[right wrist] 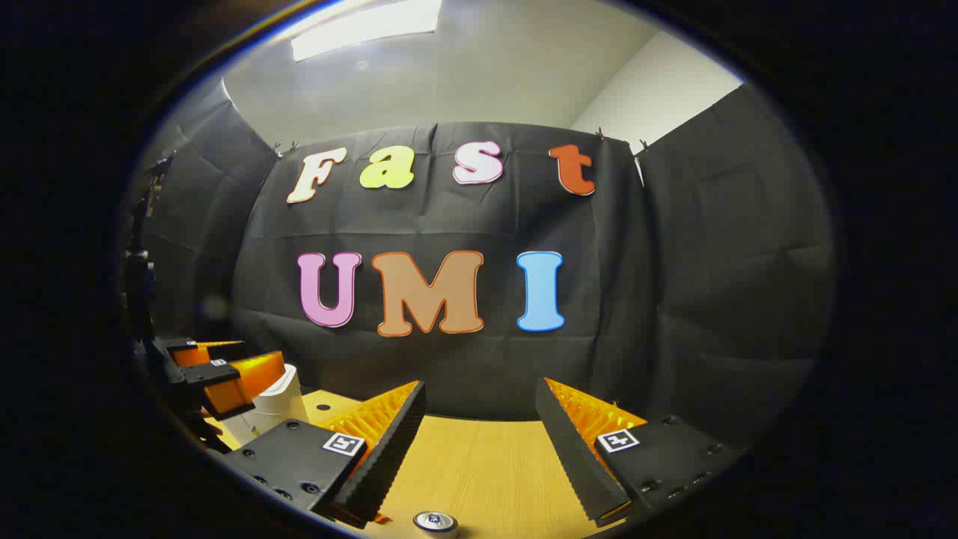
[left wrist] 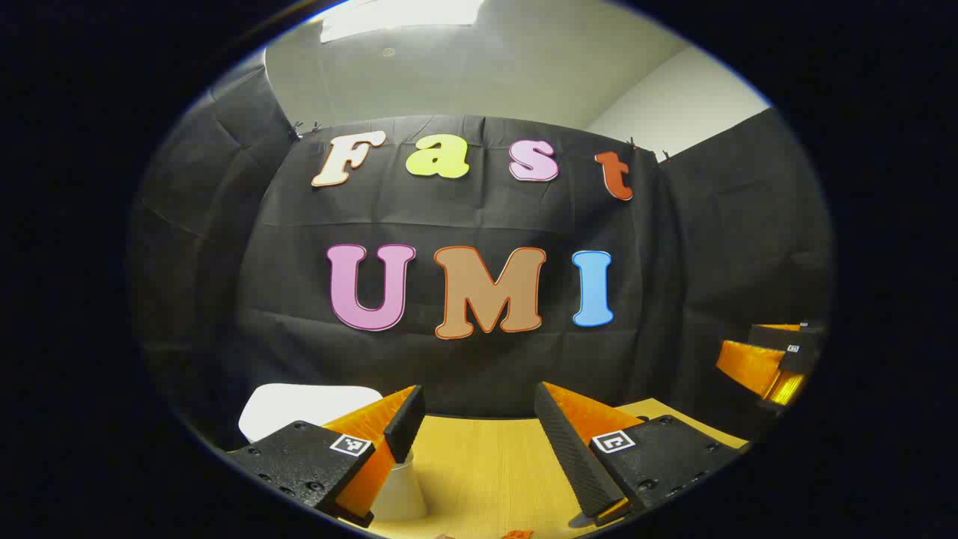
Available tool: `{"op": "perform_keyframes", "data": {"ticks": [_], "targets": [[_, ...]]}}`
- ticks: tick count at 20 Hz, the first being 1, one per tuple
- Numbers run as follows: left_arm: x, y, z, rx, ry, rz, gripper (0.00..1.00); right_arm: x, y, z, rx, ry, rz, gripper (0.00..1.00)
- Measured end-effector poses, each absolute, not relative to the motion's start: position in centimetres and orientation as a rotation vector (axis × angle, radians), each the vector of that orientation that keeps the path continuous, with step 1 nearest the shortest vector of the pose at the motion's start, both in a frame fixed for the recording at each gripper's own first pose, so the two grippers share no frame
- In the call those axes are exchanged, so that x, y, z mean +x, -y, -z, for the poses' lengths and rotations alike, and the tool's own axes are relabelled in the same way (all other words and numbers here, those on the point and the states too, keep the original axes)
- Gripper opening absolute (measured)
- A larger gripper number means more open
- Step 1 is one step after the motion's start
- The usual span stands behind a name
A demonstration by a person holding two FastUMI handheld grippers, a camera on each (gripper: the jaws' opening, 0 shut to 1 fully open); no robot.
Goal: Press the lid of the desktop garbage bin to open it, pick up the crumpled paper on the desktop and throw it into the bin, then pick up the pop can on the desktop and drop it into the bin, and finally close the garbage bin lid.
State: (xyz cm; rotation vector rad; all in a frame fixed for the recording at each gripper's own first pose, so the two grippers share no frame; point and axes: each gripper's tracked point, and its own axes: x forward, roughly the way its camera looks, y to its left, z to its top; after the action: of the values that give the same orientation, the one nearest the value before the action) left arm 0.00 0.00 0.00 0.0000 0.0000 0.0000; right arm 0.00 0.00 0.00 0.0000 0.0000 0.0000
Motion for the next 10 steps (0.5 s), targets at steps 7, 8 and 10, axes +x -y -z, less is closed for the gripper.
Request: {"op": "perform_keyframes", "data": {"ticks": [7, 8, 10], "targets": [[0.2, -0.3, -0.1, 0.018, 0.002, -0.024, 0.91, 1.2, 1.6, 1.3, 0.009, -0.006, 0.031, 0.97], [0.2, -0.2, 0.0, 0.017, -0.003, -0.021, 0.91, 1.3, 1.6, 1.5, 0.01, -0.011, 0.032, 0.95], [0.3, -0.1, -0.1, 0.019, -0.006, -0.018, 0.91, 1.3, 1.4, 1.3, 0.023, -0.005, 0.033, 0.96]]}}
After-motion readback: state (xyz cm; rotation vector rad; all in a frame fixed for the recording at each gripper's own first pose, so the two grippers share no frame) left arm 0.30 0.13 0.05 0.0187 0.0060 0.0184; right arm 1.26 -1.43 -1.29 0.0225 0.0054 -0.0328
